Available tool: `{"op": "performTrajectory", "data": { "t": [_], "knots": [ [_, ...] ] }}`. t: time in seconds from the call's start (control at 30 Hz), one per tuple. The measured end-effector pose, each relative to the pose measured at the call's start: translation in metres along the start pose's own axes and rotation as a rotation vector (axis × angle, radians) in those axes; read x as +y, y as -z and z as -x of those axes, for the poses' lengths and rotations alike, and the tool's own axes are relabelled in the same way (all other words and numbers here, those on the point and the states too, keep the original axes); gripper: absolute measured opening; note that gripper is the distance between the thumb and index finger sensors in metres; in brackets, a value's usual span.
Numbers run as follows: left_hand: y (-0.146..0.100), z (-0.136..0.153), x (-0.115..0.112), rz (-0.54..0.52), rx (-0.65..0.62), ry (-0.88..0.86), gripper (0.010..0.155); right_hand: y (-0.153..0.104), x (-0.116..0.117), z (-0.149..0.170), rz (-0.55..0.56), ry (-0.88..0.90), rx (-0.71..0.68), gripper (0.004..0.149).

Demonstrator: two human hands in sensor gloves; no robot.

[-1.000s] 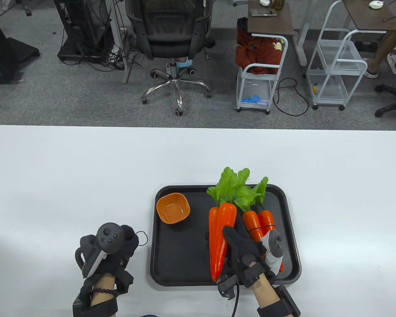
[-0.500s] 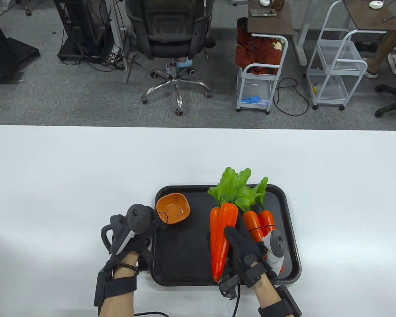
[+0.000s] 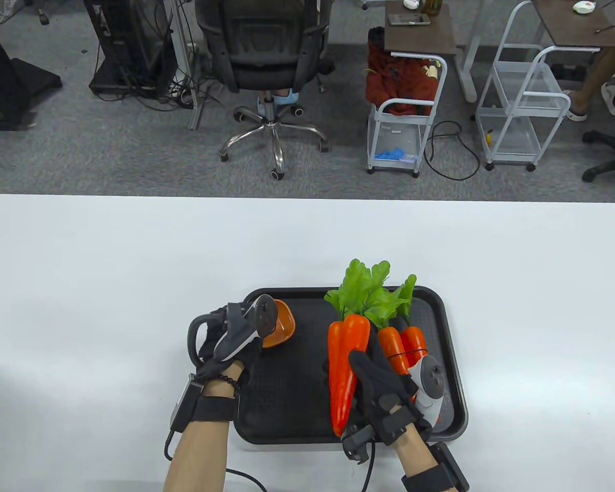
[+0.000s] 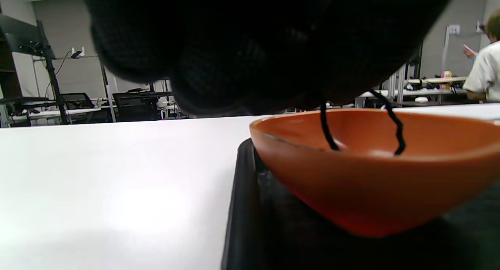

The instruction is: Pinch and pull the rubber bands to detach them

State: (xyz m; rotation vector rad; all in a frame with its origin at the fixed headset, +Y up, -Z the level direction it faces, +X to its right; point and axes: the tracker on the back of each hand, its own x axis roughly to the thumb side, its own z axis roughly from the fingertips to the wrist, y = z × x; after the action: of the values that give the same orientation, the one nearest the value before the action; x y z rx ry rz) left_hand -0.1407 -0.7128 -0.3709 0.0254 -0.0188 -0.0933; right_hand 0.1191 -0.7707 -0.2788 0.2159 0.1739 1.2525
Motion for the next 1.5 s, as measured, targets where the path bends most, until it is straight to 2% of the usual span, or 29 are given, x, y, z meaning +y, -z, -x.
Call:
{"op": "performTrajectory", "data": {
  "t": [0.17,0.43,0.63,1.07,1.3,1.5],
  "knots": [
    [0.001,-0.006,-0.005,0.004,-0.014,0.055,0.037,0.000,0.000,-0.003,-0.004,-0.050,-0.013,0.088],
    [-0.005,-0.006,-0.004,-0.007,-0.020,0.097,0.041,0.002,0.002,-0.009,0.006,-0.243,-0.012,0.090],
    [-0.023,0.004,0.010,-0.075,-0.020,0.024,0.047,0.008,0.008,-0.020,0.044,-0.556,-0.019,0.091],
    [-0.089,0.016,0.023,-0.186,-0.085,-0.156,0.054,0.042,0.031,-0.028,0.131,-1.164,0.248,0.093],
    [-0.113,0.008,0.026,-0.237,-0.141,-0.204,0.055,0.053,0.040,-0.022,0.173,-1.387,0.384,0.093],
    [-0.123,0.007,0.026,-0.260,-0.166,-0.242,0.055,0.063,0.046,-0.015,0.179,-1.561,0.499,0.093]
  ]
}}
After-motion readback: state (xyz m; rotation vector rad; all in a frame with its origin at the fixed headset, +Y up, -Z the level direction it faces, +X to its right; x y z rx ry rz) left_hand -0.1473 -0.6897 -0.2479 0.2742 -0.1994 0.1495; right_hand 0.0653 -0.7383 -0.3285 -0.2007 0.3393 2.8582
